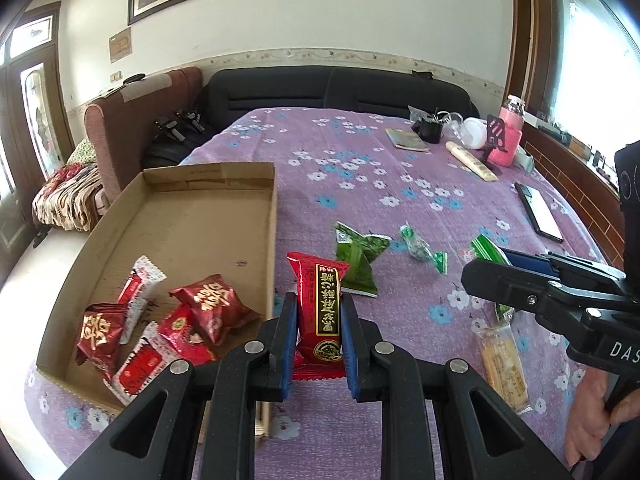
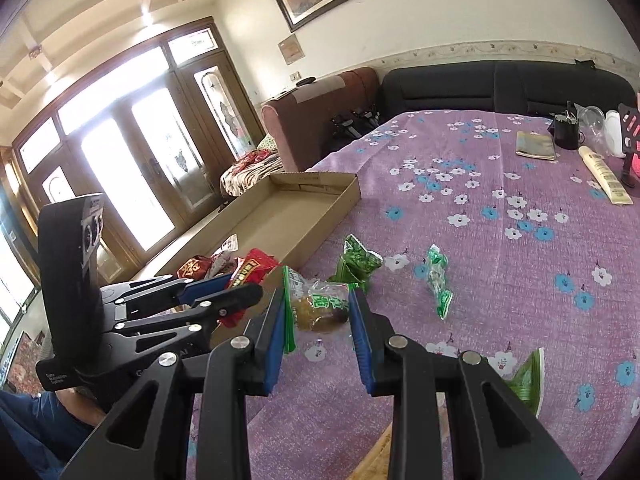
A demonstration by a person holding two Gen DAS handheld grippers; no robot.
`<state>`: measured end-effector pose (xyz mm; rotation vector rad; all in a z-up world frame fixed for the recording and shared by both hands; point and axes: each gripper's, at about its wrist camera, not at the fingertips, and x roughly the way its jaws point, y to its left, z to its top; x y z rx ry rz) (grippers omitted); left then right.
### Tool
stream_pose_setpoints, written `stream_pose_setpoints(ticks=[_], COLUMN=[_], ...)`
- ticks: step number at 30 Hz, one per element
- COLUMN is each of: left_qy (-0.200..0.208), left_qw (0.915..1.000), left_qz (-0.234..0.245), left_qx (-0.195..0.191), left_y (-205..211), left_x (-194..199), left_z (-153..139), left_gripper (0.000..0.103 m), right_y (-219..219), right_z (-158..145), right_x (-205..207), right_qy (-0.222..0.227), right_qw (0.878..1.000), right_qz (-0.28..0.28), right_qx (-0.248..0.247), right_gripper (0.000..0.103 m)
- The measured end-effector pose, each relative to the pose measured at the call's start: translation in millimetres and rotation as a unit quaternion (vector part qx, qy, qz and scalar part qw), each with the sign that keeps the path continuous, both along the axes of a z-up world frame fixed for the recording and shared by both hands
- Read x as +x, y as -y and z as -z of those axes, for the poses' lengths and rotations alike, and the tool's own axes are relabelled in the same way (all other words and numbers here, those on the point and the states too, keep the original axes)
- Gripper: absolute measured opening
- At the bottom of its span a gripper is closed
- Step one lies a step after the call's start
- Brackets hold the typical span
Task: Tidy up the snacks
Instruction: 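Carry both held packets over the cardboard tray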
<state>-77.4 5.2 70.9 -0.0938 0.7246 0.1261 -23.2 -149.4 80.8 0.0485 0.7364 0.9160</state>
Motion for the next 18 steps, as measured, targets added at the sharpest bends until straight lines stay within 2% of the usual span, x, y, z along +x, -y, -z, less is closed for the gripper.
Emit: stream_pose_setpoints(ticks=[10,18], left_qy=[0.015,0.023], left_qw=[0.9994,0.9975], left_qz=[-0.027,-0.064], left_qx=[-0.014,-0.020], left_y=[-31,-60], left_x=[-10,-16], left_z=[-6,-7], left_gripper=[0.020,0.020], right_y=[-30,-85], right_z=[-13,-21], right_x=[-8,-9], right_qy=[-0.005,-0.006], right_qw=[1.000,0.999], right_qz=[-0.022,-0.037], right_qx=[-0.006,-0.014], right_gripper=[0.030,0.030])
